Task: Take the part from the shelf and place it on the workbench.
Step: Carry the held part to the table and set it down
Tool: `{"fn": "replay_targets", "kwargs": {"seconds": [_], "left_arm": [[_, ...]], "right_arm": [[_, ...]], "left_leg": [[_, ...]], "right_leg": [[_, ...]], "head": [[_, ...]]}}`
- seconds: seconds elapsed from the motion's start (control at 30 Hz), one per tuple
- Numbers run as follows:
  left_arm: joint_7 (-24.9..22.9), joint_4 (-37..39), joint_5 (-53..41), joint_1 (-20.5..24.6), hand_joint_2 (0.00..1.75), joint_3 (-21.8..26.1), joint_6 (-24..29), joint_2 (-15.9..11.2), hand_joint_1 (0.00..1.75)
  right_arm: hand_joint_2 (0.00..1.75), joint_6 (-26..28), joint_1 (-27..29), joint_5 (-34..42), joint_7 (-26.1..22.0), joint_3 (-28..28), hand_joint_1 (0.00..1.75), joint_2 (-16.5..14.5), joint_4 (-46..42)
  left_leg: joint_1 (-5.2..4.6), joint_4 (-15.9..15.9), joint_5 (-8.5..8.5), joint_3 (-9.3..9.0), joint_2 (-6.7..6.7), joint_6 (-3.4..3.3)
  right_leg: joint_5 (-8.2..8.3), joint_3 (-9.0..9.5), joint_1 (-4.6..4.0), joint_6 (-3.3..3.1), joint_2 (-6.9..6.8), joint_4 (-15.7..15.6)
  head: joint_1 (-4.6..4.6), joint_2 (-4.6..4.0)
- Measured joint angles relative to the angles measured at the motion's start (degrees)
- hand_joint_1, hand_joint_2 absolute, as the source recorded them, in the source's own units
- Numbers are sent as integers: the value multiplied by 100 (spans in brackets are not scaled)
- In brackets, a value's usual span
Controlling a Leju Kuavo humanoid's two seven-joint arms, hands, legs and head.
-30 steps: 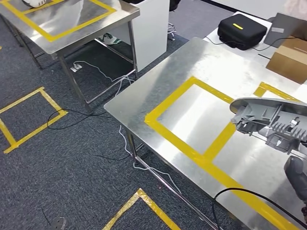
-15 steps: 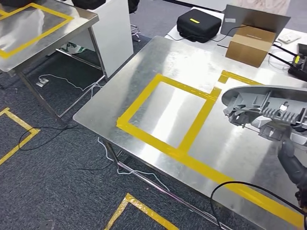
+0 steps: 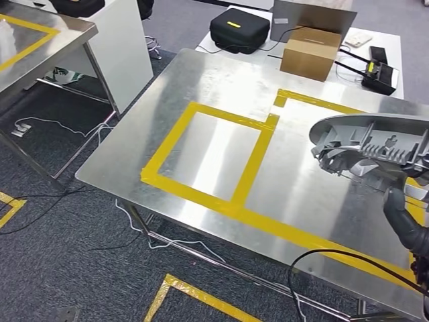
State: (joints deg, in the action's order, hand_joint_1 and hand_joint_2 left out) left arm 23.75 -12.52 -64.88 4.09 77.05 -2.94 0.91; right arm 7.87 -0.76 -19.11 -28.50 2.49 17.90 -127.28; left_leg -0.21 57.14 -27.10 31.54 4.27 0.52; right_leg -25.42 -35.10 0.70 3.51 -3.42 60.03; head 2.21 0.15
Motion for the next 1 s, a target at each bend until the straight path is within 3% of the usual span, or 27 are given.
{"fn": "replay_targets", "kwargs": {"seconds": [0.03, 0.1, 0.17, 0.27, 0.3, 0.33, 0.4, 0.47, 0.53, 0.6, 0.63, 0.7, 0.73, 0.77, 0.83, 0.97, 1.0], "left_arm": [[6, 0, -4, 6, 175, 0, -1, 3, 0], [21, 0, -19, 28, 175, 0, -2, 18, 0], [32, 0, -37, 50, 175, -1, -3, 34, 0], [43, 0, -49, 54, 175, -2, -8, 46, 0], [51, 0, -50, 50, 175, -2, -15, 50, 0], [64, 0, -50, 48, 175, -2, -28, 54, 0], [99, 0, -52, 54, 175, -2, -61, 63, 0], [120, 0, -53, 61, 175, -2, -82, 68, 0], [122, 0, -54, 64, 175, -3, -83, 77, 0], [115, 0, -52, 73, 175, -4, -70, 90, 0], [110, 0, -51, 79, 175, -3, -62, 97, 0], [103, 0, -49, 84, 175, -2, -48, 105, 0], [102, 0, -45, 77, 175, -1, -44, 105, 0], [101, 0, -40, 65, 175, 1, -42, 104, 0], [100, 0, -32, 45, 175, 5, -42, 100, 0], [97, 0, -22, 37, 175, 10, -44, 99, 0], [96, 0, -14, 37, 175, 11, -50, 105, 0]], "right_arm": [[175, 1, 12, -4, 2, 0, 175, 1, 2], [175, 2, 42, -11, 3, 0, 175, 2, 3], [175, 6, 56, -15, 1, 0, 175, 4, 1], [175, 3, 66, -17, 3, -2, 175, 10, 2], [175, -4, 72, -19, 7, -2, 175, 11, 2], [175, -15, 75, -18, 14, -2, 175, 13, 3], [175, -46, 73, -8, 38, -3, 175, 16, 4], [175, -80, 49, 10, 68, -4, 175, 19, 14], [175, -98, 16, 22, 81, -7, 175, 23, 31], [175, -103, 17, 49, 81, -10, 175, 31, 43], [175, -108, 31, 79, 80, -10, 175, 37, 45], [175, -149, 41, 167, 76, -10, 175, 54, 48], [175, -194, 43, 231, 84, -10, 175, 60, 49], [175, -260, 44, 304, 104, -10, 175, 67, 52], [175, -361, 56, 414, 144, -10, 175, 72, 59], [175, -438, 80, 491, 177, -10, 175, 87, 74], [175, -486, 94, 541, 193, -6, 175, 108, 87]], "left_leg": [[-16, 1, -9, -11, 43, 27], [-14, -9, -26, -27, 140, 82], [8, 142, -165, 29, 22, 147], [27, 1156, -680, 522, -315, 201], [27, 1467, -771, 693, -347, 203], [27, 1605, -750, 786, -360, 200], [35, 1252, -402, 659, -412, 178], [70, 510, -33, 325, -639, 155], [93, 109, 55, 152, -805, 124], [83, 62, 50, 145, -731, 63], [82, 51, 63, 142, -670, 23], [86, 31, 81, 136, -563, -54], [77, 31, 77, 133, -518, -77], [67, 31, 72, 133, -475, -93], [57, 32, 67, 133, -415, -102], [55, 32, 66, 132, -377, -103], [54, 34, 58, 118, -352, -89]], "right_leg": [[4, 28, -12, -32, -12, -70], [25, 5, -11, -107, 139, -73], [48, 3, 9, -172, 262, -92], [59, -3, 31, -223, 450, -103], [59, -7, 32, -225, 524, -102], [61, -9, 33, -225, 600, -102], [68, -4, 40, -212, 751, -101], [77, -19, 40, -178, 893, -85], [101, -69, 39, -114, 1021, -80], [140, -116, 58, -35, 1126, -113], [132, -140, 58, -3, 1070, -100], [-55, -292, 36, 40, 765, 200], [-234, -436, 25, 52, 574, 529], [-422, -607, 23, 62, 467, 911], [-647, -841, 26, 72, 405, 1427], [-665, -908, 26, 76, 398, 1586], [-482, -689, 27, 70, 368, 1212]], "head": [[-4, 0], [-9, 0], [-18, 0], [-46, 0], [-51, 0], [-51, 0], [-52, 0], [-54, 0], [-54, 1], [-55, 1], [-52, 0], [-14, 0], [7, 0], [20, 0], [21, 0], [22, 0], [23, 0]]}}
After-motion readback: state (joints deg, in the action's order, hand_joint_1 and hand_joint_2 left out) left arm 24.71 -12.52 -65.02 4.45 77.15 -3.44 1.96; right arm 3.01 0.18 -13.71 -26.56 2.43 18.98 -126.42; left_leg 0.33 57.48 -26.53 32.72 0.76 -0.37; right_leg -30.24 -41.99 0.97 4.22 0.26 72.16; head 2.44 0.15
